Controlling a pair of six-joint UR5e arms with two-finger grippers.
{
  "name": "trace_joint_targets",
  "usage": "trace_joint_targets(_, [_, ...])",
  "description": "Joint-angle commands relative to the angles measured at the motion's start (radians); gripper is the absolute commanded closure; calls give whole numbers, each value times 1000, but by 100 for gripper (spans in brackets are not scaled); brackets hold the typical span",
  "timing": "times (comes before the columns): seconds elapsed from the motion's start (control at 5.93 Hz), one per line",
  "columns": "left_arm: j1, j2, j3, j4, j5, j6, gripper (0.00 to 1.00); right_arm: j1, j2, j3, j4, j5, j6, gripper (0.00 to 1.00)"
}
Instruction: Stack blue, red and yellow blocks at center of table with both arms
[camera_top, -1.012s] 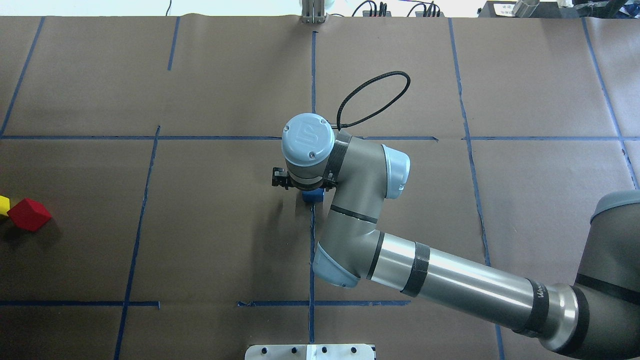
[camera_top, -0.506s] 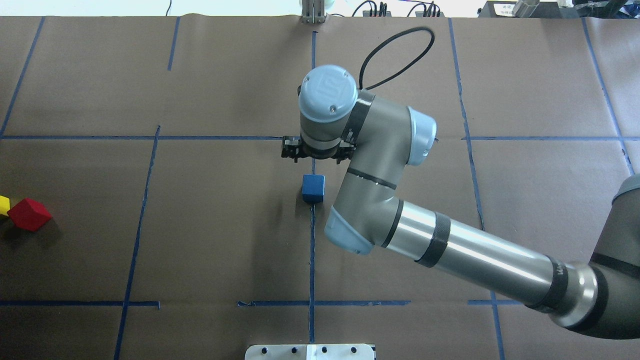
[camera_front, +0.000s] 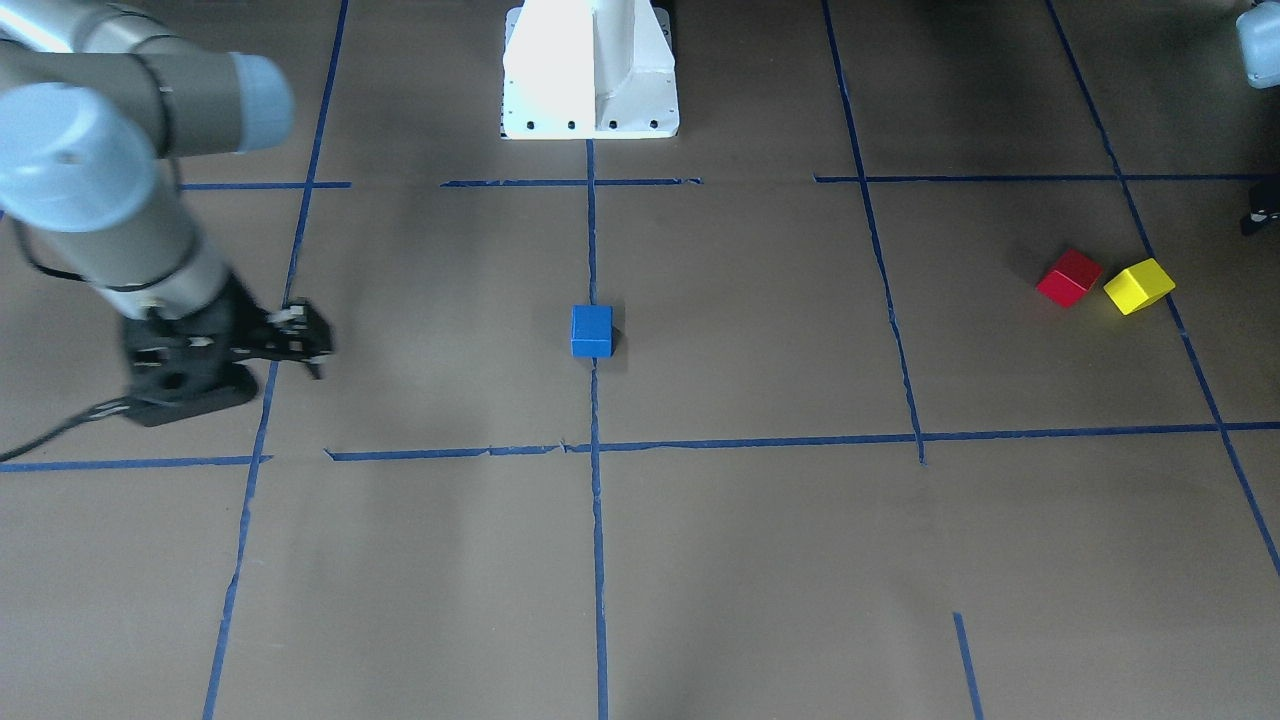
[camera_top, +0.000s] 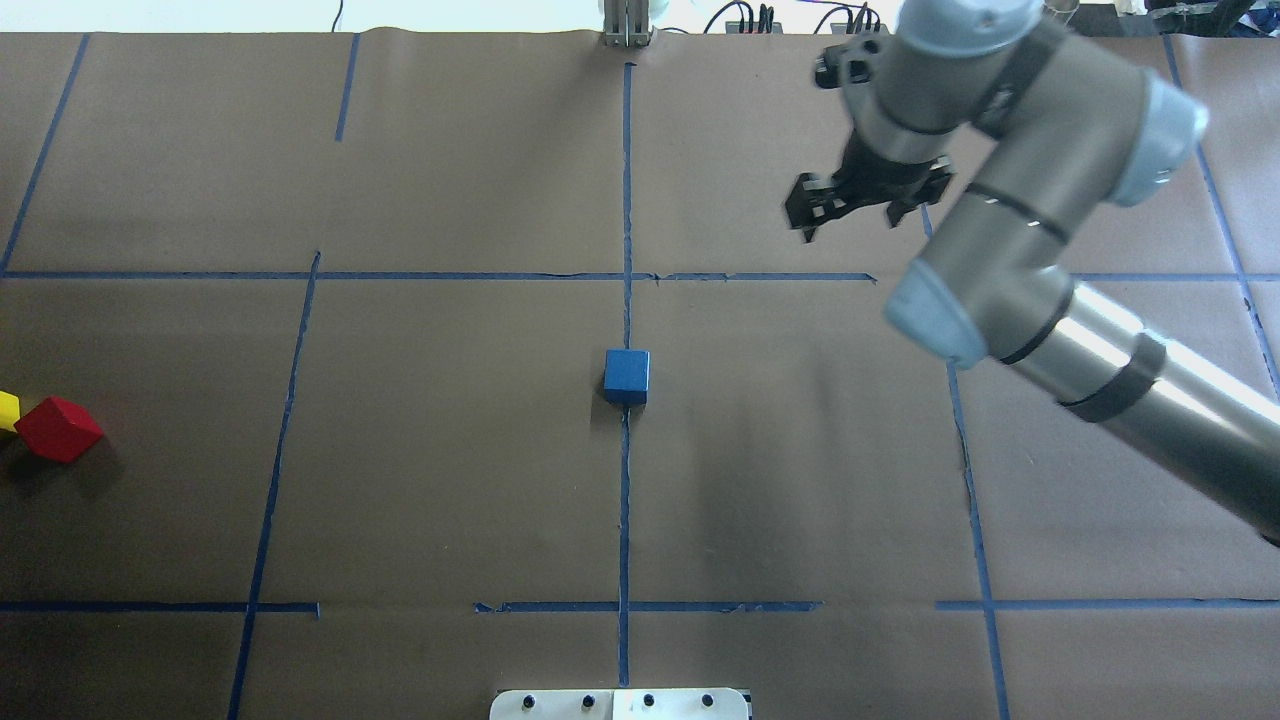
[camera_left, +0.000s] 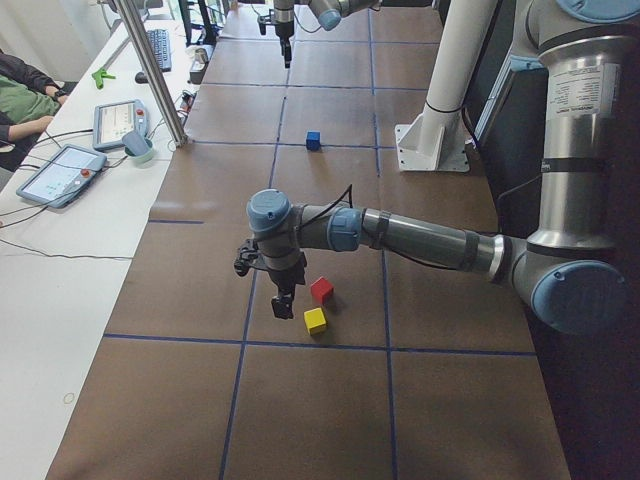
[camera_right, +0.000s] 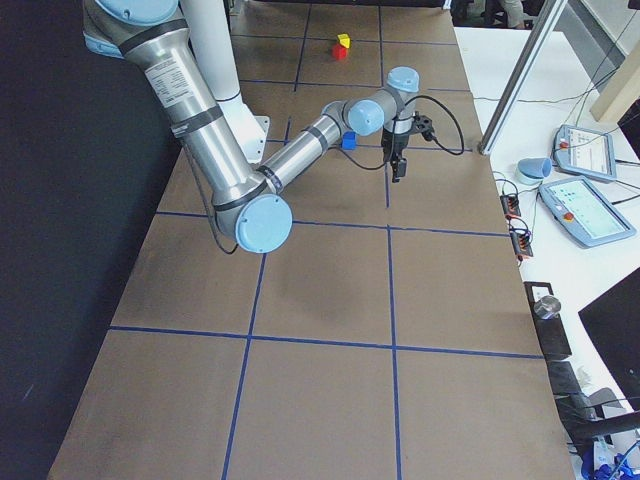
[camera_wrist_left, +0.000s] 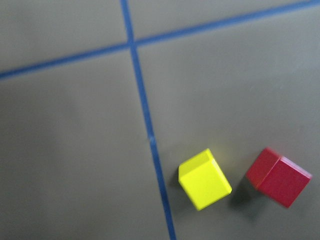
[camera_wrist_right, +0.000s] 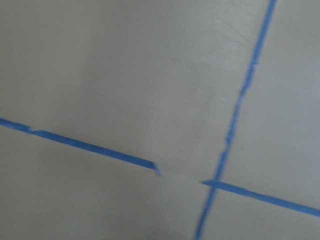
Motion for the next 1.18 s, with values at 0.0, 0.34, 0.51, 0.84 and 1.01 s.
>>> trace_joint_targets(0.0, [0,-19,8,-80,-5,3,0,229,-310,87,10,71,-451,0])
trace_joint_targets(0.34, [25,-15,17,-177,-2,1,0,502,-565,88,11,139,-850,0])
trace_joint_targets(0.51, [58,-15,16,-179,-2,1,0,580,-643,86,11,139,-868,1])
trace_joint_targets(0.84, [121,28,20,-278,-4,0,0,588,-643,92,12,156,-771,1])
trace_joint_targets(1.01, [134,81,32,-381,-4,-23,0,588,-641,92,12,158,-767,0])
